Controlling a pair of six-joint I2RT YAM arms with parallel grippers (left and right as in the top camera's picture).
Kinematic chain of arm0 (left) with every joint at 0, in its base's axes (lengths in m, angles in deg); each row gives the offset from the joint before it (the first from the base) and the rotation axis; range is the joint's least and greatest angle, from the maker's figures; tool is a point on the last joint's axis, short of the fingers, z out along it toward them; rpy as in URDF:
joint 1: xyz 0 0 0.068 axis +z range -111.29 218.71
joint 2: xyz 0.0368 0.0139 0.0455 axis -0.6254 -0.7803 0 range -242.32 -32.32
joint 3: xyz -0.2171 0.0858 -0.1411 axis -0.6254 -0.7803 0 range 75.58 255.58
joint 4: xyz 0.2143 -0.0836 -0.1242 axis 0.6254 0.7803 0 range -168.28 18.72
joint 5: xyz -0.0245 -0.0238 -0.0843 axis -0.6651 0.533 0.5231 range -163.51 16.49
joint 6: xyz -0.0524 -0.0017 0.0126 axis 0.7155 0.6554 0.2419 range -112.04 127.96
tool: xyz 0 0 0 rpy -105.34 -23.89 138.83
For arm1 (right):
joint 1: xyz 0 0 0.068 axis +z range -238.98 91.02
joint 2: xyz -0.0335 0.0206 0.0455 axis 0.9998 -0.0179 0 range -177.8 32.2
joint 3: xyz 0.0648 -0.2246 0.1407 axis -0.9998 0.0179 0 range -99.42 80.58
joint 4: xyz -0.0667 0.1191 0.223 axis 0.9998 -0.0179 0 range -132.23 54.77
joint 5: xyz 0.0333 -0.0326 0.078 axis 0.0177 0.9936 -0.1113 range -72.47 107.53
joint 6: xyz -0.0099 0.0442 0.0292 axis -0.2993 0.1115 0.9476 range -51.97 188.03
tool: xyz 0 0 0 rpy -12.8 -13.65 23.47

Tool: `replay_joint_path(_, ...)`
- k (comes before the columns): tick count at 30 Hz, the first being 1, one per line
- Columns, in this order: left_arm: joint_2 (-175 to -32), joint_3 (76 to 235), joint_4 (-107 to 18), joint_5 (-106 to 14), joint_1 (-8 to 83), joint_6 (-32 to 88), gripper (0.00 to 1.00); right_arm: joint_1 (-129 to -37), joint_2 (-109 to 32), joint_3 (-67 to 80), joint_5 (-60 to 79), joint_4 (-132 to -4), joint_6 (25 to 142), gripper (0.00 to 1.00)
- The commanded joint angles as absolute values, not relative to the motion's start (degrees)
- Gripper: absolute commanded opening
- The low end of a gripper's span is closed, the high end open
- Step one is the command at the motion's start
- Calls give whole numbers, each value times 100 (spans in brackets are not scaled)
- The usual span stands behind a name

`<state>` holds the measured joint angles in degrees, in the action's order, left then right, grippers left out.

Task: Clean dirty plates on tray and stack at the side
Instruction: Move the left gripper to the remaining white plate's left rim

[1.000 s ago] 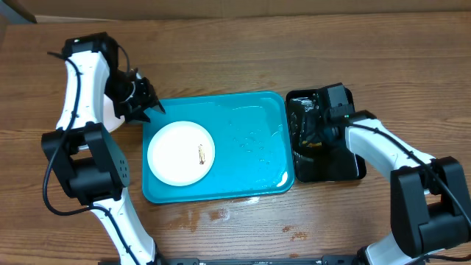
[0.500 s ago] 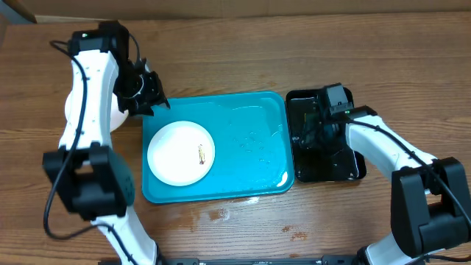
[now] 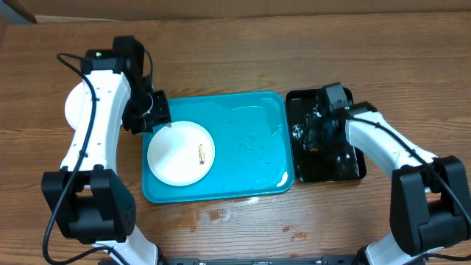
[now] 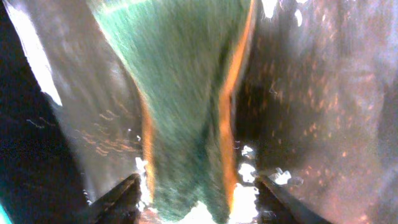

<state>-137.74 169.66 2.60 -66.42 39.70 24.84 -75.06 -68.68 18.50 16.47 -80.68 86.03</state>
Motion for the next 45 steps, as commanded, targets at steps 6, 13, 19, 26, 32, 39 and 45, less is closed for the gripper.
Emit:
replay_joint_path(6,-13401,16219,-238,-6832,3997,2574,48,-7522,-7001,1505,1899,-7351,8565,72)
replay_joint_path(13,-13228,16192,-301,-6880,4007,2338,54,-7522,-7419,1725,2102,-6649,8568,67)
replay_joint_path(19,-13228,15950,-295,-6659,4012,2008,56,-7522,-7482,1725,2270,-6413,8565,4)
replay_joint_path(26,-13228,15515,-122,-6299,4042,1737,56,-7522,-7482,1725,2058,-6512,8627,71)
replay_joint_path(32,-13228,15099,-328,-6814,4202,2220,54,-7522,-7482,1723,1984,-6770,8624,80)
replay_joint_path(39,-13228,15106,-627,-6987,4556,2548,55,-7522,-7482,1723,1982,-6702,8624,100)
replay_joint_path(45,-13228,15089,-771,-7057,4696,2646,55,-7522,-7482,1723,1982,-6702,8624,100)
